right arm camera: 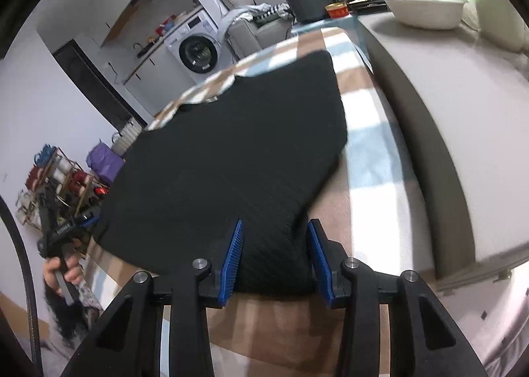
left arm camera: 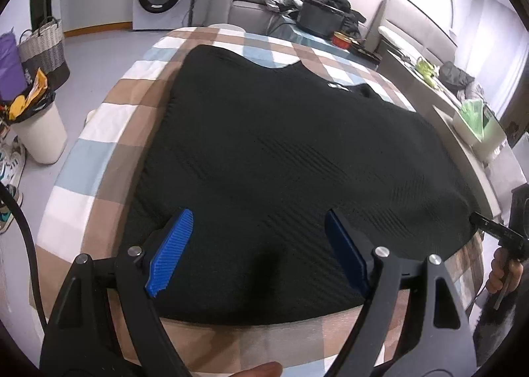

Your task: Fold small clothes

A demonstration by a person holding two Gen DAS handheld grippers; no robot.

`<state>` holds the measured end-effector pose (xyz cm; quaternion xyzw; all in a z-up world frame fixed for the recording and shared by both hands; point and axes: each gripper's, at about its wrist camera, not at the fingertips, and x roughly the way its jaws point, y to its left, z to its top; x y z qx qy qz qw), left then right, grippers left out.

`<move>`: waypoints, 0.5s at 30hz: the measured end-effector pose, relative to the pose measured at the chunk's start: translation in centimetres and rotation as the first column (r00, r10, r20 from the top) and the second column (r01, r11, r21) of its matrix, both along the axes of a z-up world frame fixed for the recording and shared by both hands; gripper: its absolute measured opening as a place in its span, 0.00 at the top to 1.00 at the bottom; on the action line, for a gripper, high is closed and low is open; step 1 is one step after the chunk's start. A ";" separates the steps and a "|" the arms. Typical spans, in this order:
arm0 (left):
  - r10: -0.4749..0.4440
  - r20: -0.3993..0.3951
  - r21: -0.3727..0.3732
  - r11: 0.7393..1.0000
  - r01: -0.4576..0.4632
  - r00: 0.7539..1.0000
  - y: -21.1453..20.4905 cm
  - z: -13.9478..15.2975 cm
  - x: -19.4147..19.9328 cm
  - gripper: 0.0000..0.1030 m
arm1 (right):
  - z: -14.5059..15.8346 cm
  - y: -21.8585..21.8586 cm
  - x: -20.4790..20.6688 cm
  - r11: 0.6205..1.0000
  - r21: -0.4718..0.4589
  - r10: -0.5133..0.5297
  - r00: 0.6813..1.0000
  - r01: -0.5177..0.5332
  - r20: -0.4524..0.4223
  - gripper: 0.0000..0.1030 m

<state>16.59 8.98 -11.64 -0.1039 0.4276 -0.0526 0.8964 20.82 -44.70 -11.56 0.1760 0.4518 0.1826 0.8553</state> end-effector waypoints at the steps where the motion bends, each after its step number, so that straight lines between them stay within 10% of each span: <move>1: -0.007 -0.004 0.003 1.000 0.007 1.000 -0.3 -0.1 0.2 0.22 | -0.1 0.2 0.0 1.000 -0.004 0.008 1.000 -0.008 0.007 0.67; 4: -0.013 -0.013 0.002 1.000 0.013 1.000 -0.8 -0.1 0.6 0.22 | 0.9 0.8 -0.1 0.999 -0.009 0.035 0.998 -0.034 0.056 0.83; 15: -0.040 -0.017 0.002 0.999 0.040 0.999 -1.3 -0.5 0.8 0.22 | 0.5 -1.3 -0.4 0.995 0.086 0.051 0.999 -0.051 0.007 0.80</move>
